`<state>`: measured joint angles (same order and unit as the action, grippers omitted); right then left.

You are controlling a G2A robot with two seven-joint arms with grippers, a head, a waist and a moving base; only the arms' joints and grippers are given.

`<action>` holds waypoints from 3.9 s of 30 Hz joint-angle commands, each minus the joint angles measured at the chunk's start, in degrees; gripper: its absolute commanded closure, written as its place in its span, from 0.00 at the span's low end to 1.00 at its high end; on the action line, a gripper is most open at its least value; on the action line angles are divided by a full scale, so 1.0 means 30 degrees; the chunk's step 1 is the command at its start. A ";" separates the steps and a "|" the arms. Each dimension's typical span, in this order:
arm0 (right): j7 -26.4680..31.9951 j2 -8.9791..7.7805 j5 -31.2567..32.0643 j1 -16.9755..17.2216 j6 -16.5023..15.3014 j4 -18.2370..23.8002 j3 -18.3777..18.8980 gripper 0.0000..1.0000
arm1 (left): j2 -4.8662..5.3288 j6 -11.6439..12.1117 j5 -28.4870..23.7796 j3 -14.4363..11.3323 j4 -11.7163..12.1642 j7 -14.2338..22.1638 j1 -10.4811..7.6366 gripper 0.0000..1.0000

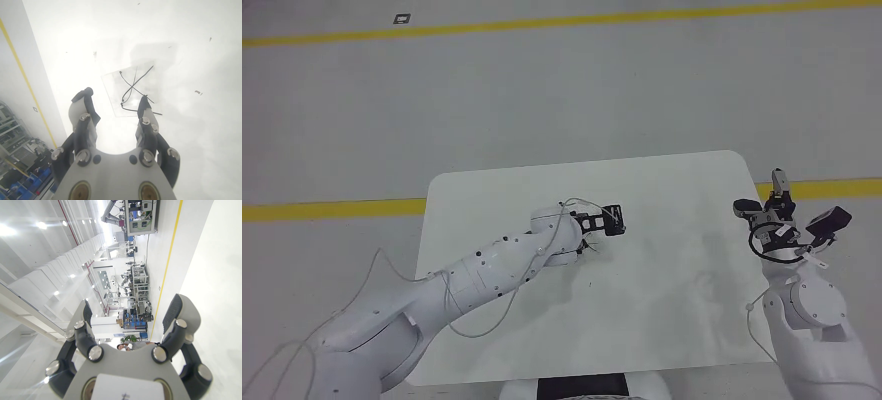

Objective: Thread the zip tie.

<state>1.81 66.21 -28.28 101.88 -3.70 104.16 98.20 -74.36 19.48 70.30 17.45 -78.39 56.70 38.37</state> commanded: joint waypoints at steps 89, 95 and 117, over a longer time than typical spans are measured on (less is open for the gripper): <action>0.0000 0.0000 0.0000 0.0000 0.0000 0.0000 0.0000 0.00 | -0.2514 0.0000 -0.1440 -0.2569 0.3602 0.0495 -0.1163 1.00; 0.0000 0.0000 0.0000 0.0000 0.0000 0.0000 0.0000 0.00 | -0.2263 0.0000 -0.1439 -0.2569 0.2940 0.0893 -0.1174 0.67; 0.0000 0.0000 0.0000 0.0000 0.0000 0.0000 0.0000 0.00 | -0.1999 0.0000 -0.1397 -0.2569 0.2922 0.1421 -0.0985 0.62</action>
<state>1.81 66.21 -28.28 101.88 -3.70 104.16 98.20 -80.29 19.48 66.10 9.74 -69.77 61.00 35.41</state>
